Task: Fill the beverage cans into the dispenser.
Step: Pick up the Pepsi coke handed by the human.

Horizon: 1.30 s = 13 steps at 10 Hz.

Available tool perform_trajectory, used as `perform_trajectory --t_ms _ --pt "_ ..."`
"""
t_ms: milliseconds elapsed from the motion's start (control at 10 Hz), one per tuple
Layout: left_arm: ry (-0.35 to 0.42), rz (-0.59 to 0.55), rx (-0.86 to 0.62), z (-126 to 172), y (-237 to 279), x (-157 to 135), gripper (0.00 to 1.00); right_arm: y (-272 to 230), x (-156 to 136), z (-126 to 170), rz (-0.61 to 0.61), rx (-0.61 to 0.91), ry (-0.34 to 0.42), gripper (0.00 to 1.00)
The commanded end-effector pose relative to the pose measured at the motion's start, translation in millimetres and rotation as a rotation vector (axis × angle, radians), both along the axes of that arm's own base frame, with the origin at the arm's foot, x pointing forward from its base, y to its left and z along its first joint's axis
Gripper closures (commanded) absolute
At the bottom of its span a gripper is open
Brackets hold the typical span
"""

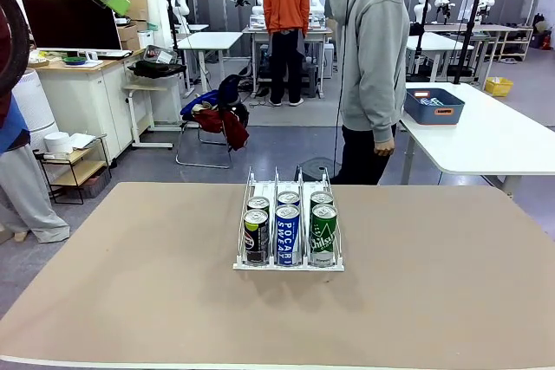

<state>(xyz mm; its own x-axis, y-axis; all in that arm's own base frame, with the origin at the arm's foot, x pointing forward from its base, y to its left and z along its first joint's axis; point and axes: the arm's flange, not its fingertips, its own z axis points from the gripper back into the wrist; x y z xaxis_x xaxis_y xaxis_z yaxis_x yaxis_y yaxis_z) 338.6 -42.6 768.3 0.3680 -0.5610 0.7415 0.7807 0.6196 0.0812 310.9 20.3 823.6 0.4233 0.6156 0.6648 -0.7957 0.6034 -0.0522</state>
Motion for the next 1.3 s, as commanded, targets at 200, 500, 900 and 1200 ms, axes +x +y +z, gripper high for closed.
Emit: perform_trajectory --t_ms 200,500,900,1200 --pt "-0.017 -0.009 -0.002 9 -2 -2 0.00 2 -3 -5 0.009 0.022 -0.004 0.00" --pt "-0.063 -0.049 -0.002 31 -9 -14 0.00 2 -3 -5 0.009 0.022 -0.004 0.00" --pt "-0.085 -0.074 0.028 33 -19 -29 0.00 2 -3 -5 0.009 0.022 -0.004 0.00" --pt "-0.077 -0.046 0.022 39 -22 -25 0.00 2 -3 -5 0.009 0.022 -0.004 0.00"
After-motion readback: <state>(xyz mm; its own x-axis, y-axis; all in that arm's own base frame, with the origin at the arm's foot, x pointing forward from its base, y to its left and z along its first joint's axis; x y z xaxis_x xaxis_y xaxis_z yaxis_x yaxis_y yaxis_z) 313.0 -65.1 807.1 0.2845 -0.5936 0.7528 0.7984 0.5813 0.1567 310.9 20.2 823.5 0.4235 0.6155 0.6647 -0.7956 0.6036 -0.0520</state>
